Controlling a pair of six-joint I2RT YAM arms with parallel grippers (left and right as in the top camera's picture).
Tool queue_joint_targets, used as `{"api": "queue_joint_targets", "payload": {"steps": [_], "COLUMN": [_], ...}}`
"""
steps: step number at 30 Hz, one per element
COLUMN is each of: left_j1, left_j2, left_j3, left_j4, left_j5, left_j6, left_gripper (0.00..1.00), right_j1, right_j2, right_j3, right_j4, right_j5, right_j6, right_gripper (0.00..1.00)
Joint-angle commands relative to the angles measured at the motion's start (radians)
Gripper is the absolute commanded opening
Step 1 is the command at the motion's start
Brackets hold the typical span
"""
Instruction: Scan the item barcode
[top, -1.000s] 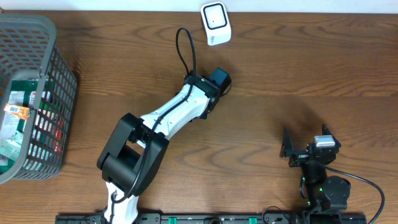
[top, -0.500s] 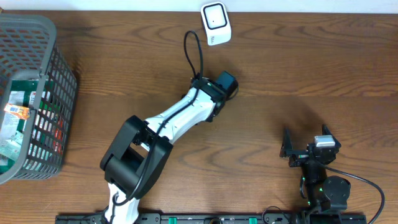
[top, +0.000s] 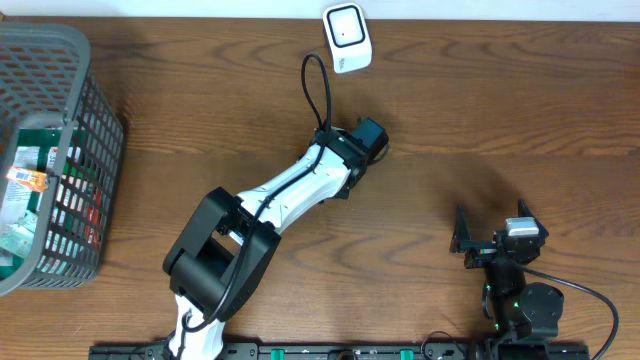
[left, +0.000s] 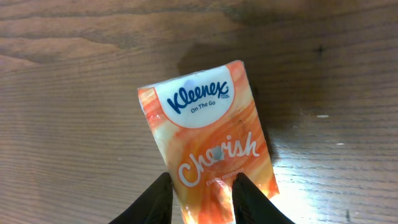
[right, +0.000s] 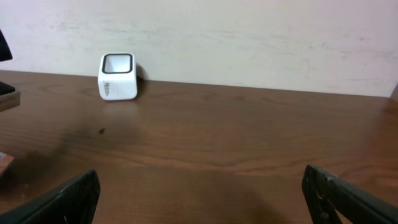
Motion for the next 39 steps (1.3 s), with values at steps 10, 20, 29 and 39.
{"api": "queue_joint_targets", "payload": {"steps": [10, 20, 29, 39], "left_j1": [0.282, 0.473, 0.470, 0.506], "left_j2": [-0.019, -0.010, -0.009, -0.220], "left_j3": [0.062, -0.062, -0.256, -0.089], "left_j4": [0.007, 0.060, 0.328, 0.017], "left_j5": [0.632, 0.934, 1.004, 0.643], "left_j6": [0.044, 0.243, 0.214, 0.212], "left_gripper": [0.39, 0.39, 0.07, 0.07], "right_j1": [-0.003, -0.003, -0.003, -0.003], "right_j2": [-0.005, -0.005, -0.005, -0.005], "right_j3": [-0.001, -0.001, -0.001, -0.001], "right_j4": [-0.004, -0.004, -0.004, -0.004], "right_j5": [0.002, 0.002, 0.002, 0.002], "right_j6": [0.012, 0.012, 0.012, 0.012], "right_gripper": [0.99, 0.99, 0.99, 0.99]}}
